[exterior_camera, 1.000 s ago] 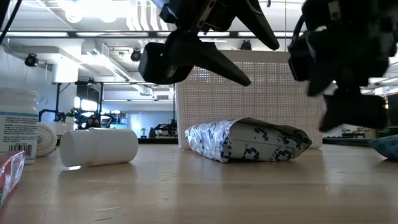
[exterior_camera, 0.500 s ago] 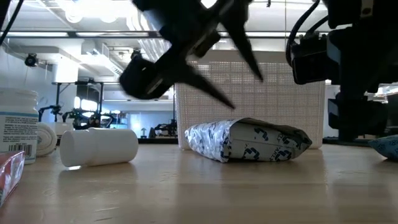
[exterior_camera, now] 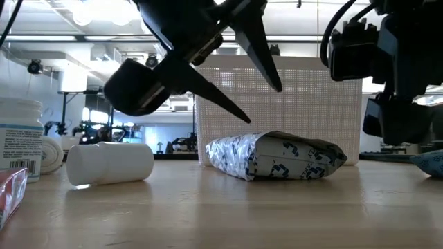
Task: Pick & place medical supplies in basket/bin
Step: Put the white mailer bag into the white bin
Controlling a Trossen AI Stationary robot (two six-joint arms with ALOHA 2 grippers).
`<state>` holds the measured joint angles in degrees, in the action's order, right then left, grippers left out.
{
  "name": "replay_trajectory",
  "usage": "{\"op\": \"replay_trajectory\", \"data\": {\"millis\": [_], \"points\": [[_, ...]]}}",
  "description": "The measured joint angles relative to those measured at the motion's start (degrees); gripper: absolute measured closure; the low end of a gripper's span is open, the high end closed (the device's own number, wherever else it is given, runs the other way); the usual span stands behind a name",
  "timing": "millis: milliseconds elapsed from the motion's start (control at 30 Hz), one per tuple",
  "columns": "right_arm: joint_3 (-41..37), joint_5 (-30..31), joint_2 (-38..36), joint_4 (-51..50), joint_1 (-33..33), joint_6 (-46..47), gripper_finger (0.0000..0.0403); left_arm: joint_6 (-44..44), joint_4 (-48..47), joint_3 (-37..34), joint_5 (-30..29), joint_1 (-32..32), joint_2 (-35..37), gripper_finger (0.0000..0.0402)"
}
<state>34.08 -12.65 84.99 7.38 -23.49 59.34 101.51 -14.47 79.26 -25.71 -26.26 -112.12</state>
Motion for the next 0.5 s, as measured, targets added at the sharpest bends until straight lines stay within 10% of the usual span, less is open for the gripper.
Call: {"op": "replay_trajectory", "data": {"millis": [500], "points": [[-0.7,4.4,-1.8,0.1,-3.2,8.0,0.0156,1.2,2.3,0.2,0.1,1.2,-3.0,0.0236]]}}
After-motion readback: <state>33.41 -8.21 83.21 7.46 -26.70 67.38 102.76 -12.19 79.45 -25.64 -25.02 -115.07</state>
